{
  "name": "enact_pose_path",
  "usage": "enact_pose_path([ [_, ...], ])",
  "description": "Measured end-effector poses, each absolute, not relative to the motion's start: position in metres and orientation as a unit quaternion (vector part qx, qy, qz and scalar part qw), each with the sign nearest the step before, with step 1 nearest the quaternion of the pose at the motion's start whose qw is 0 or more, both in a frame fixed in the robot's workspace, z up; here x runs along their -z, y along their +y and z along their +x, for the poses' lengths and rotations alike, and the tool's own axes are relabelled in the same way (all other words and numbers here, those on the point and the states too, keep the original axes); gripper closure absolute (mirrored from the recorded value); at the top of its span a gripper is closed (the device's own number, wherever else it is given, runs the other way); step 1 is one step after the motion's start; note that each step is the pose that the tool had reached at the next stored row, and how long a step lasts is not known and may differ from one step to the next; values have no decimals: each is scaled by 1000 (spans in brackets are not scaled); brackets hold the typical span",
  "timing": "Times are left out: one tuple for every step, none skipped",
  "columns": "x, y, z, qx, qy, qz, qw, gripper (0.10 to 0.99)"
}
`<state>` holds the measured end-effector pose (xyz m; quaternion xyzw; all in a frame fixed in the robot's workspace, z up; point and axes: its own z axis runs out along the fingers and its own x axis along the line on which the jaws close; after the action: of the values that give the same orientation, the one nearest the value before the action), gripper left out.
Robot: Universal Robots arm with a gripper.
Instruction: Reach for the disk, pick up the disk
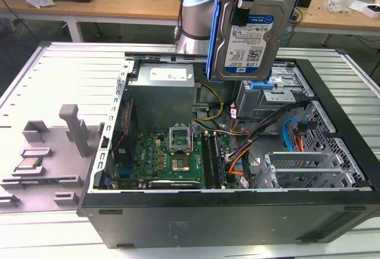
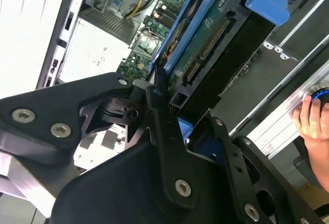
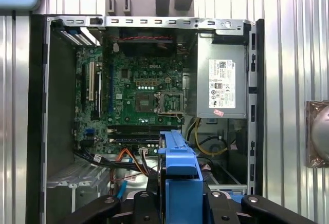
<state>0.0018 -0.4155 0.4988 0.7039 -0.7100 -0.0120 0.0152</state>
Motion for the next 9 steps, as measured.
enact_pose_path([
  [-499,-416,2,12,-710,704,15,722],
  [-499,-417,2,12,-710,704,15,722],
  [-499,-419,2,12,-710,704,15,722],
  [-499,-420,2,12,-710,704,15,722],
  [-499,-421,2,12,-710,704,15,722],
  [-499,-422,2,12,-710,704,15,722],
  [-499,-423,2,12,-710,704,15,722],
  [-499,-424,2,12,-710,704,15,722],
  [-499,-425,2,12,-710,704,15,722],
])
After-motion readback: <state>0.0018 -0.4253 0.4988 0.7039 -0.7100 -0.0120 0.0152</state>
